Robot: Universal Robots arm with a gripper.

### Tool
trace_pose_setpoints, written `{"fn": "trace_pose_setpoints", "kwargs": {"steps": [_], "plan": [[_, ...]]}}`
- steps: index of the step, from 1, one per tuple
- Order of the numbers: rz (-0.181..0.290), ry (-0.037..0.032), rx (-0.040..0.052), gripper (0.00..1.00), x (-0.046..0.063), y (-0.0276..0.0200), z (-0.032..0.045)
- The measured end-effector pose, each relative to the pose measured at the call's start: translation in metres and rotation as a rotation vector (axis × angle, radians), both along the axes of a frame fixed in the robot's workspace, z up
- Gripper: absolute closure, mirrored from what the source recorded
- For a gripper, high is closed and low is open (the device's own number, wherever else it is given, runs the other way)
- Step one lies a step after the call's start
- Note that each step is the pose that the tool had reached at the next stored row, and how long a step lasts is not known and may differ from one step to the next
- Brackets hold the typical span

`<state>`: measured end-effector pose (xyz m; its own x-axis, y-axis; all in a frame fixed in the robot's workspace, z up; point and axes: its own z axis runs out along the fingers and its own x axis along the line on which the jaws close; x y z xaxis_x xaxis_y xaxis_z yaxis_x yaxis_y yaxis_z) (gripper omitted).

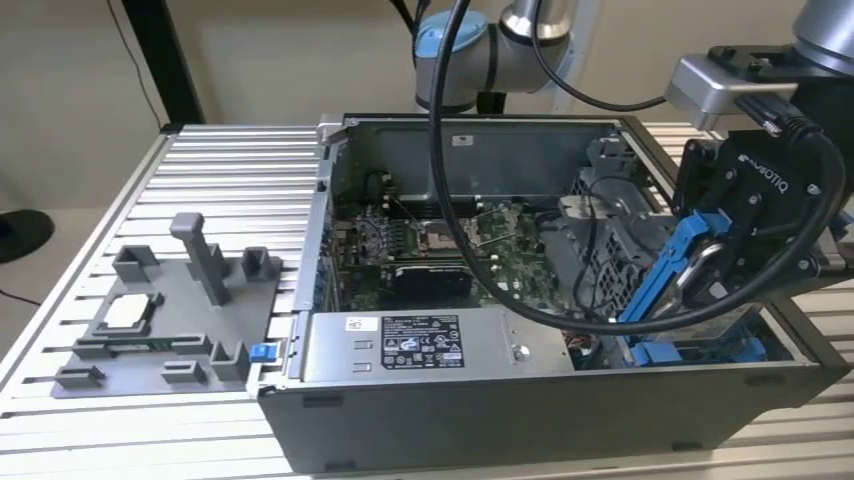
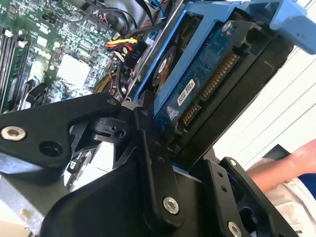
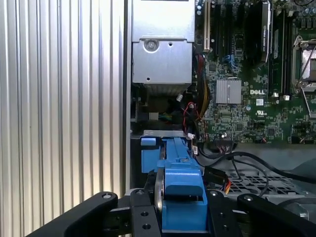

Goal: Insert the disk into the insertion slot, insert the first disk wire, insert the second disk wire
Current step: 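Insert the disk into the insertion slot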

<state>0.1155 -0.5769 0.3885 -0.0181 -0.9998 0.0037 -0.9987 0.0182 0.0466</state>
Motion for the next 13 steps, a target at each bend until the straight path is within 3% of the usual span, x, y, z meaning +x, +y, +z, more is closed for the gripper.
{"fn": "trace_pose_setpoints", "kwargs": {"steps": [6,7,13], "plan": [[0.000,0.0000,0.0002,1.00,0.0000,0.0000,-0.0001],[0.000,0.0001,-0.0001,0.00,0.0000,0.0000,-0.0001],[0.000,0.0000,0.0002,0.00,0.0000,0.0000,-0.0002]]}}
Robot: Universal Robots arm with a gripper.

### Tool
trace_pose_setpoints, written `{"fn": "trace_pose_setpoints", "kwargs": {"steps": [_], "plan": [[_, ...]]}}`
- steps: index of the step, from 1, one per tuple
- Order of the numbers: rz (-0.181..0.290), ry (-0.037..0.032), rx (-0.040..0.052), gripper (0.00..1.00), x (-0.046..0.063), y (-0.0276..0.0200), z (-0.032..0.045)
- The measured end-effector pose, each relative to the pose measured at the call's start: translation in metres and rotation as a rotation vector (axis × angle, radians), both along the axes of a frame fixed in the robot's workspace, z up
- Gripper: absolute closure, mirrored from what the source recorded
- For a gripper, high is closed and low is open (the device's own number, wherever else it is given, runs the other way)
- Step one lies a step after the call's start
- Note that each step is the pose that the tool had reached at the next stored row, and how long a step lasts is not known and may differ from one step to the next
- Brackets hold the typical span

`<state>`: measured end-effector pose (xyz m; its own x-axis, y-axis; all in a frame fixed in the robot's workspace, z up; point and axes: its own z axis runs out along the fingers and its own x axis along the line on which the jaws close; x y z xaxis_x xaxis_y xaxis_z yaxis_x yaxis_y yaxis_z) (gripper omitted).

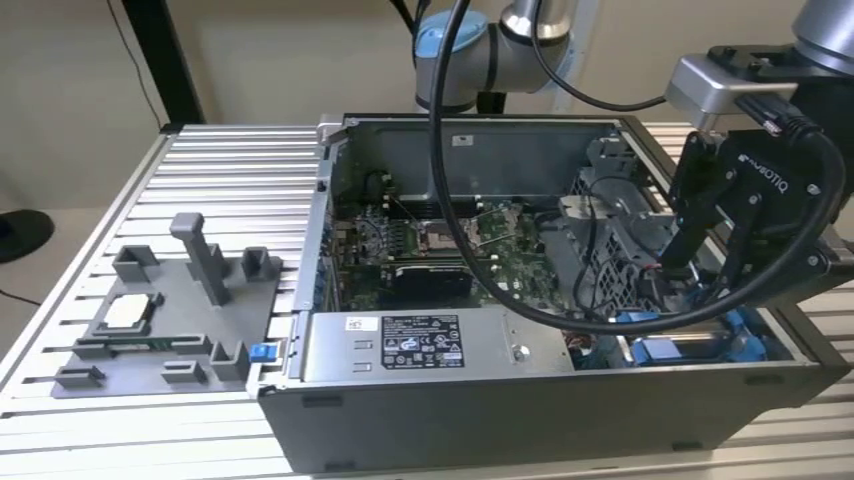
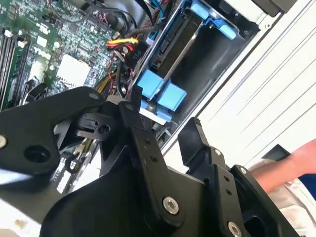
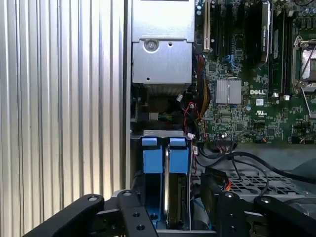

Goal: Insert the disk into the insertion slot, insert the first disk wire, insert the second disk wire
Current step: 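Insert the disk into the insertion slot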

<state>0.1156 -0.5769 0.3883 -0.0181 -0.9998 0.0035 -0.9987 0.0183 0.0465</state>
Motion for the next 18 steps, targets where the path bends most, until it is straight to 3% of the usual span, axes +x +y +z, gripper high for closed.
{"fn": "trace_pose_setpoints", "kwargs": {"steps": [7,13,15,18], "plan": [[0.000,0.0000,0.0003,0.00,0.0000,0.0001,-0.0002],[0.000,0.0000,0.0010,0.00,0.0009,0.0029,-0.0004],[0.000,0.0001,0.0038,0.00,0.0015,0.0040,-0.0007],[0.000,-0.0009,0.0167,0.00,0.0023,0.0059,-0.0014]]}}
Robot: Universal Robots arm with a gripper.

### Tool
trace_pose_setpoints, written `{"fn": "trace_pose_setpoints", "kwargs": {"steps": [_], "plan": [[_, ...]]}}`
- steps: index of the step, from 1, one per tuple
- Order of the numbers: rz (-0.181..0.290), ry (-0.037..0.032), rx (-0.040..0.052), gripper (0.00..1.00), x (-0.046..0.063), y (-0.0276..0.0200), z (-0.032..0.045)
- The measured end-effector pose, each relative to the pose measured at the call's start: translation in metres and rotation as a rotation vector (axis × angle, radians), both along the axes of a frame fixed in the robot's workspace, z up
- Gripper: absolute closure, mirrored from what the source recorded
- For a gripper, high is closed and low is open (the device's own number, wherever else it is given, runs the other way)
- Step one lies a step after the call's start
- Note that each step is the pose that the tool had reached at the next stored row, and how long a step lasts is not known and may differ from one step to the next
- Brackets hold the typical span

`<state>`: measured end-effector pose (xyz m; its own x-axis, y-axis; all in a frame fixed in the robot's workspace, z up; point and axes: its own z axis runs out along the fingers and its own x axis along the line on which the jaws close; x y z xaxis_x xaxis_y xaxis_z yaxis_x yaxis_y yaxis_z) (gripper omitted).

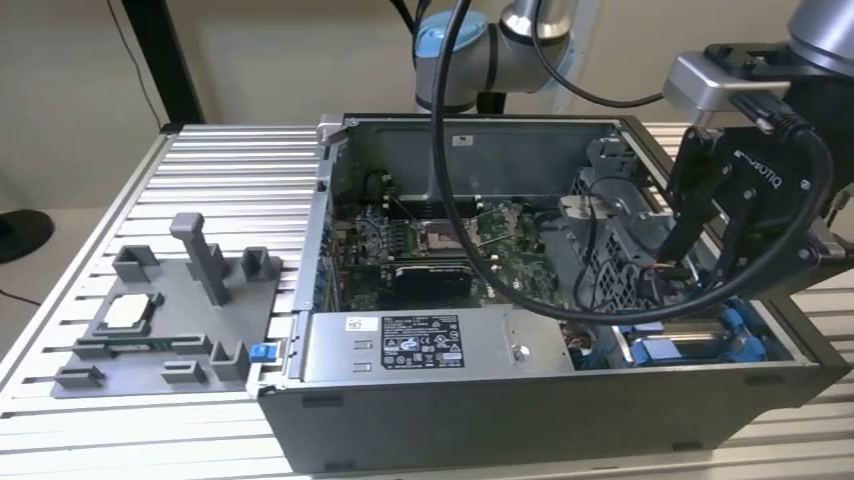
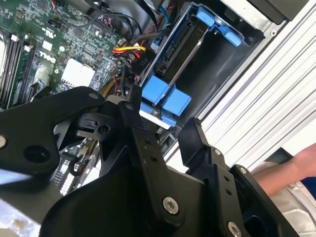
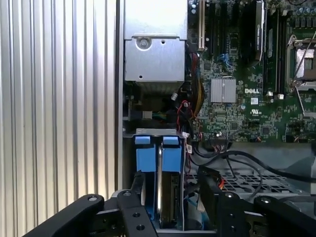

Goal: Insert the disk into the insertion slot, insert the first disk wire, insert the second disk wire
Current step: 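Insert the disk into the insertion slot, then insert the first disk wire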

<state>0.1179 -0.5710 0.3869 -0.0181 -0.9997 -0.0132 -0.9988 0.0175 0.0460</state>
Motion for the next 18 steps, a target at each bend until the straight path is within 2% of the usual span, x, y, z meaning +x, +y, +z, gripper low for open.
{"fn": "trace_pose_setpoints", "kwargs": {"steps": [3,6,14,16,18], "plan": [[0.000,-0.0011,0.0148,0.00,0.001,0.0025,-0.0008],[0.000,-0.0018,0.0343,0.00,0.003,0.0040,-0.0022],[-0.029,-0.0030,0.1055,0.00,0.010,0.0042,-0.0074],[-0.043,-0.0036,0.1176,0.00,0.011,0.0042,-0.0095],[-0.056,-0.0042,0.1256,0.00,0.013,0.0042,-0.0119]]}}
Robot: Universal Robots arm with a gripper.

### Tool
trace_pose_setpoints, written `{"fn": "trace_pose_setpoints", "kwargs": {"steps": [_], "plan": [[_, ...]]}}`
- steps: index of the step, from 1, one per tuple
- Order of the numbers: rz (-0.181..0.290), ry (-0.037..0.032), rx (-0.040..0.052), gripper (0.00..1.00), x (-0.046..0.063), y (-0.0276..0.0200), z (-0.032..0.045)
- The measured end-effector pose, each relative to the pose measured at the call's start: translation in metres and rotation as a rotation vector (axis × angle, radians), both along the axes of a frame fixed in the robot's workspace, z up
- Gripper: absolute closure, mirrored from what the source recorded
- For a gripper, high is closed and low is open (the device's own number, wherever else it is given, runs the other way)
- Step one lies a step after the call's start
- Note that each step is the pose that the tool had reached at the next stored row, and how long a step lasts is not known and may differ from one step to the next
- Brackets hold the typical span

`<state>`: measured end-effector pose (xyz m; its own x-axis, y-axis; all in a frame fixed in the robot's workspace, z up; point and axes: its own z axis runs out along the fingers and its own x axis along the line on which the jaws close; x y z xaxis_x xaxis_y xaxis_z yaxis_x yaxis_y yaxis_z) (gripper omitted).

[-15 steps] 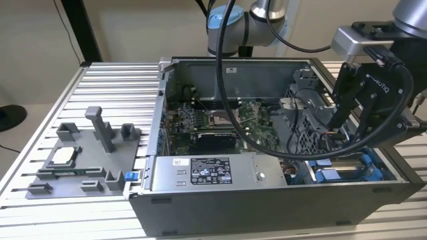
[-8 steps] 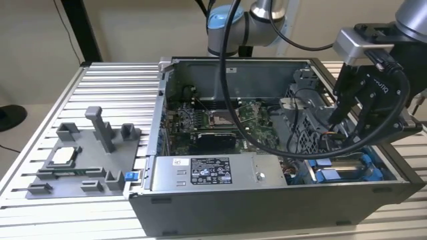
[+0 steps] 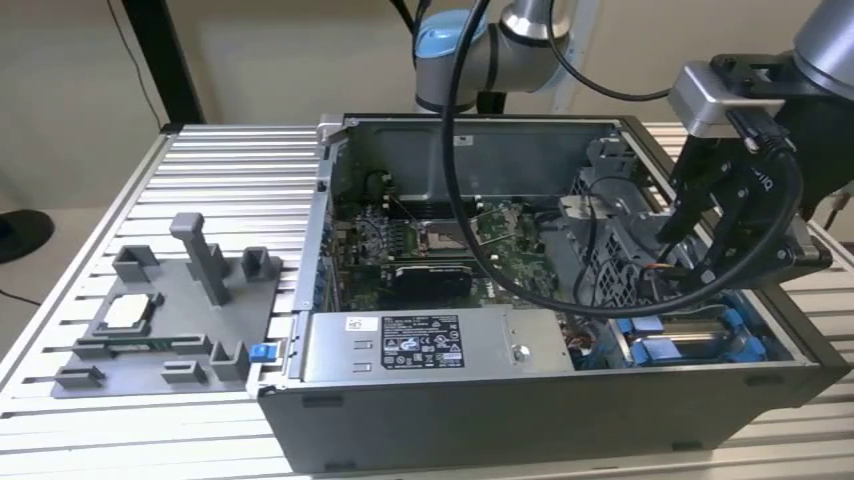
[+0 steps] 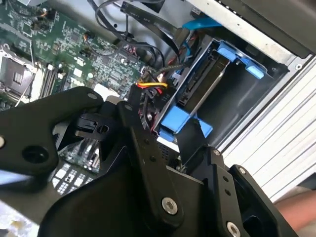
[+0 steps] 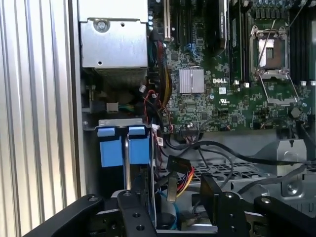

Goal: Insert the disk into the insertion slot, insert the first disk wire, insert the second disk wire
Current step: 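Insert the first disk wire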

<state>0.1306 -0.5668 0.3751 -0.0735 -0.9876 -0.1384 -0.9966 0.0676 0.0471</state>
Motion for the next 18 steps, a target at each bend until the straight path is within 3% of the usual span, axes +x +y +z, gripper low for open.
{"fn": "trace_pose_setpoints", "kwargs": {"steps": [8,18], "plan": [[-0.036,0.0000,0.0107,0.00,0.009,0.0000,-0.0098],[-0.046,-0.0001,0.0113,0.00,0.009,0.0063,-0.0151]]}}
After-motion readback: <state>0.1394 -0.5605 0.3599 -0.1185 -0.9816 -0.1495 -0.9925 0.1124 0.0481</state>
